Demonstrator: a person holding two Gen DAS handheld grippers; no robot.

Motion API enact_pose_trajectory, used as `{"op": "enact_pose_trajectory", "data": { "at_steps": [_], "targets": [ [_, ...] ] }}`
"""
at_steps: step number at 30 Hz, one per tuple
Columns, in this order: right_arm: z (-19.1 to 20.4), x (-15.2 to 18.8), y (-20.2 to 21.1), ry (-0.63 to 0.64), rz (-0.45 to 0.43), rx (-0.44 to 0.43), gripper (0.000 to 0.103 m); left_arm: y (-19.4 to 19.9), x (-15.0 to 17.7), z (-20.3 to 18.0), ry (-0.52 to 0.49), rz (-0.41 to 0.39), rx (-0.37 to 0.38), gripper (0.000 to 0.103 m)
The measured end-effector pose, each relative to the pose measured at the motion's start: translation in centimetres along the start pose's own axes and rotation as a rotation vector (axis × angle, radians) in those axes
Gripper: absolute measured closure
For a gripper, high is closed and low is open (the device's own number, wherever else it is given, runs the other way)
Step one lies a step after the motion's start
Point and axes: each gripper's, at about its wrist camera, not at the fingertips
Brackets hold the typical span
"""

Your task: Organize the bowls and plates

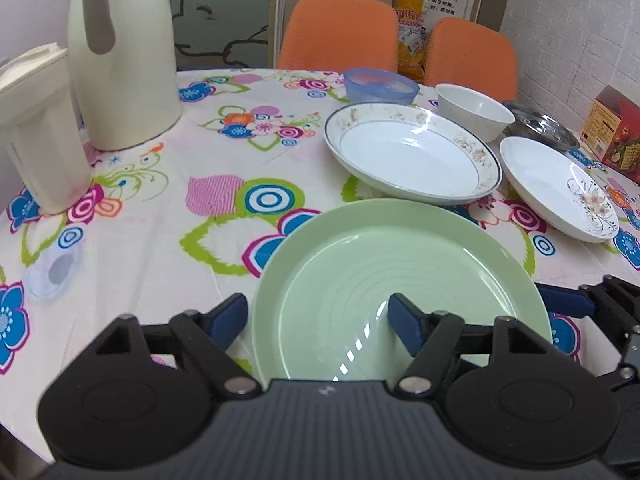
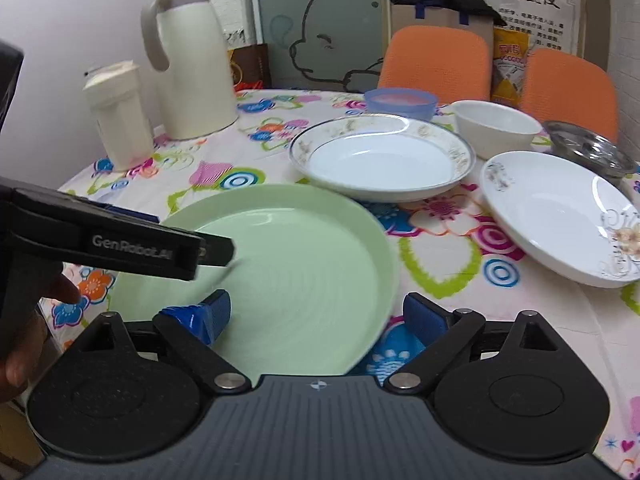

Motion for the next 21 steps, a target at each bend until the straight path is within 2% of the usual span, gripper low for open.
{"op": "enact_pose_trajectory", "data": {
  "at_steps": [3, 7, 11, 14, 21],
  "targets": [
    [-2.8, -2.6, 1.5, -0.008, -0.091, 0.069, 0.022, 0.7, -1.7, 1.0, 0.006, -0.057, -0.007, 0.029],
    [-5.7, -7.6, -1.1, 0.038, -0.134, 0.135, 0.022, -0.8, -6.6, 1.3, 0.010, -0.103, 0.016, 0.028],
    [-7.5, -10.3, -6.0, 0.060, -0.070, 0.110, 0.022, -4.0, -10.5, 1.2, 0.015, -0.085, 0.006, 0.028],
    [-8.0, -10.8, -8.8, 0.066, -0.005, 0.072, 0.022, -6.8, -12.7, 1.1, 0.028, -0.039, 0.041, 0.029],
    [-7.9, -11.3, -12.6, 0.083, 0.090, 0.029, 0.022, -10.0, -14.5, 0.7, 0.022, -0.010, 0.050, 0.028]
  ]
}}
Point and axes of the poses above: each gripper's, at about its wrist camera, not at the fingertips, and y roughly against the way its jaws point, z to its left, x to its underside, and after that the axes turned 1 degree about z, right-handed
